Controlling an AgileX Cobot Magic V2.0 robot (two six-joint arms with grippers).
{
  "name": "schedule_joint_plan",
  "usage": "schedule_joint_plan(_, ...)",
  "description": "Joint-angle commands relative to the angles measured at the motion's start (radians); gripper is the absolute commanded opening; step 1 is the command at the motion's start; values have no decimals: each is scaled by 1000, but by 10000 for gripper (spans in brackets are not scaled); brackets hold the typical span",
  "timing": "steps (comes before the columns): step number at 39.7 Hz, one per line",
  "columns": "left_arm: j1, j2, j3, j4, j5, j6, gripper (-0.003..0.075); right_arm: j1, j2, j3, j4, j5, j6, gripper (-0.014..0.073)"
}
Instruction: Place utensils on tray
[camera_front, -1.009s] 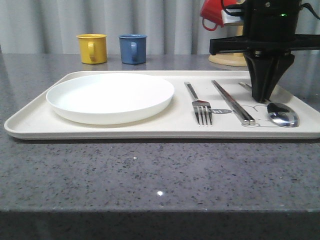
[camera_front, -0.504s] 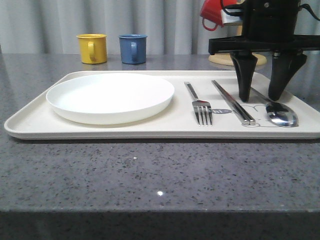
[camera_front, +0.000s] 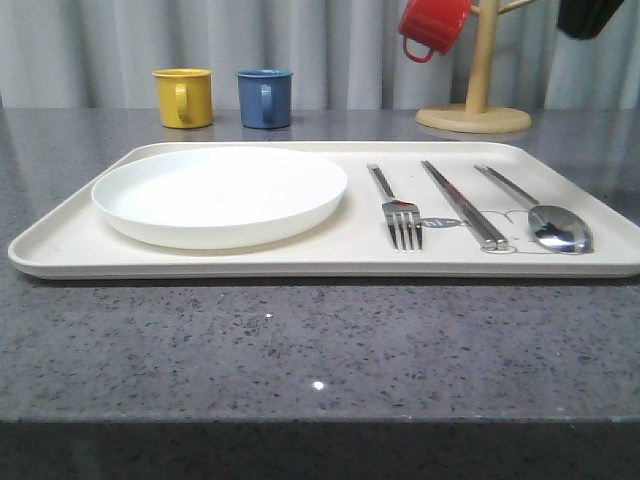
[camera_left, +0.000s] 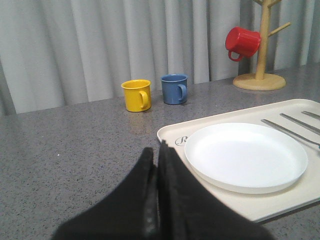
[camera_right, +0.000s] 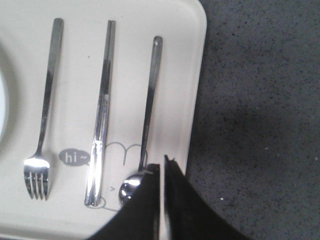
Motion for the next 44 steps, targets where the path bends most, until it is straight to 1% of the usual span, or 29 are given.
schedule_joint_plan(1,1,12,-26,-11,-78,-7,-18,-4,-136,74,-19,-89,-27,-64)
schedule_joint_plan(8,1,12,-26,-11,-78,-7,-18,-3,-405,406,-19,-362,-27,-69)
schedule_joint_plan(16,1,12,-26,-11,-78,-7,-18,-3,-778,798,-35,-659,-27,-69)
schedule_joint_plan(22,1,12,-26,-11,-78,-7,-18,-3,-1068,1017,-73,-839,-27,-69)
schedule_joint_plan(26,1,12,-26,-11,-78,-7,-18,-4,-1231,1088,-75,-861,-26,-67)
schedule_joint_plan(30,1,12,-26,-11,-78,-7,-18,-4,-1331,1110,-75,-848,-26,-67)
schedule_joint_plan(33,1,12,-26,-11,-78,-7,-18,-4,-1357,1110,-75,-832,-26,-67)
schedule_joint_plan(44,1,12,-26,-11,-78,-7,-18,-4,-1356,1110,-68,-765,-26,-67)
